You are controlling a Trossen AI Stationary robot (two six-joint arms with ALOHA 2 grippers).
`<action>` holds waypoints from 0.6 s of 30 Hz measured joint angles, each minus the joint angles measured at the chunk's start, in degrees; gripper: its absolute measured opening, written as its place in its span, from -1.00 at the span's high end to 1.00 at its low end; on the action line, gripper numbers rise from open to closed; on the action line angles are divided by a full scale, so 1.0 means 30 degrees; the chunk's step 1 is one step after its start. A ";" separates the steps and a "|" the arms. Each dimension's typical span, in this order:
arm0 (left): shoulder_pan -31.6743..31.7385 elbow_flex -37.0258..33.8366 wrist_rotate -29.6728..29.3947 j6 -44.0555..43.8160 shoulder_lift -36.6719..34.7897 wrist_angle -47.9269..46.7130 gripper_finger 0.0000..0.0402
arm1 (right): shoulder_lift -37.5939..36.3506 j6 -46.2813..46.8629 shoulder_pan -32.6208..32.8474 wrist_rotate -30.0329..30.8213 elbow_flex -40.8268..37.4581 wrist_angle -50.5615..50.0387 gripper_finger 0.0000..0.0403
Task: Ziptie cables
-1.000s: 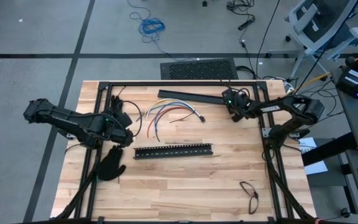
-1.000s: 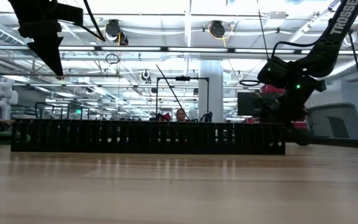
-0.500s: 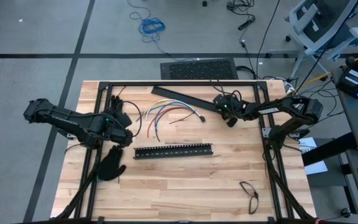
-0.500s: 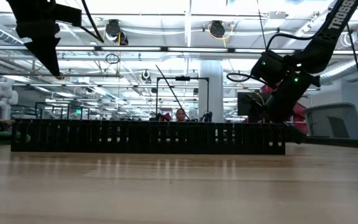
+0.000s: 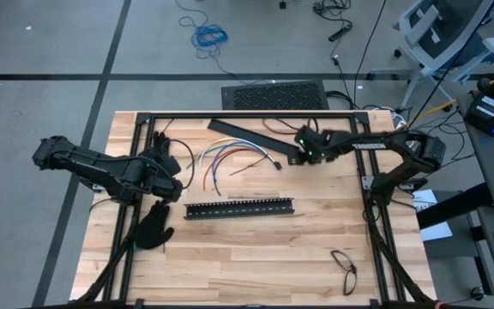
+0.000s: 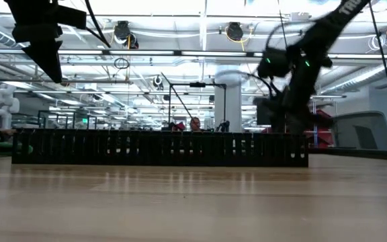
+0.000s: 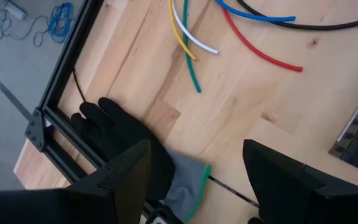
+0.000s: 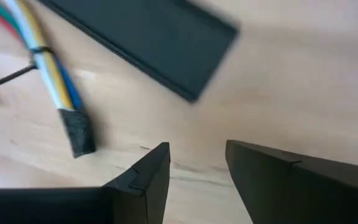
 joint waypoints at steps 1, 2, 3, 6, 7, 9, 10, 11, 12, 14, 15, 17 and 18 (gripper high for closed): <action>-0.0004 0.0000 0.0004 0.0004 0.0000 -0.0008 -0.25 | -0.0049 -0.1232 0.0003 0.0597 0.0911 -0.1185 0.23; -0.0004 0.0000 0.0004 0.0019 0.0000 -0.0001 -0.25 | -0.0090 -0.2433 -0.0019 0.1228 0.1793 -0.2157 0.23; 0.0000 0.0000 0.0004 0.0026 0.0000 -0.0001 -0.25 | -0.0099 -0.3661 -0.0083 0.1805 0.2520 -0.2702 0.23; -0.0004 0.0000 0.0005 0.0033 0.0000 -0.0001 -0.25 | 0.0392 -0.7316 -0.0401 0.2735 0.4168 -0.2126 0.23; 0.0000 0.0000 0.0012 0.0033 0.0000 0.0002 -0.25 | 0.0726 -0.8380 -0.0593 0.2704 0.4600 -0.2072 0.23; -0.0004 0.0000 0.0012 0.0033 0.0000 0.0006 -0.25 | 0.1794 -0.9778 -0.1197 0.2144 0.5388 -0.2631 0.23; 0.0000 0.0000 0.0034 0.0033 0.0000 0.0006 -0.25 | 0.2491 -1.0248 -0.1481 0.1863 0.5763 -0.3155 0.23; 0.0001 0.0000 0.0087 0.0024 0.0000 0.0011 -0.25 | 0.3204 -1.0640 -0.1715 0.1587 0.6186 -0.3818 0.23; 0.0002 0.0000 0.0146 -0.0021 0.0000 0.0005 -0.25 | 0.3869 -1.1141 -0.1906 0.1340 0.6676 -0.4497 0.23; 0.0000 0.0000 0.0168 -0.0090 0.0000 0.0025 -0.25 | 0.5066 -1.2191 -0.2089 0.1326 0.7843 -0.5225 0.23; -0.0001 0.0000 0.0175 -0.0070 0.0000 0.0018 -0.25 | 0.5548 -1.2635 -0.2125 0.1318 0.8331 -0.5294 0.23; 0.0000 0.0000 0.0204 -0.0072 0.0000 0.0022 -0.25 | 0.6445 -1.3261 -0.2125 0.1289 0.9101 -0.5352 0.23; 0.0003 0.0000 0.0216 -0.0090 0.0000 0.0028 -0.25 | 0.6810 -1.3539 -0.2118 0.1301 0.9395 -0.5330 0.23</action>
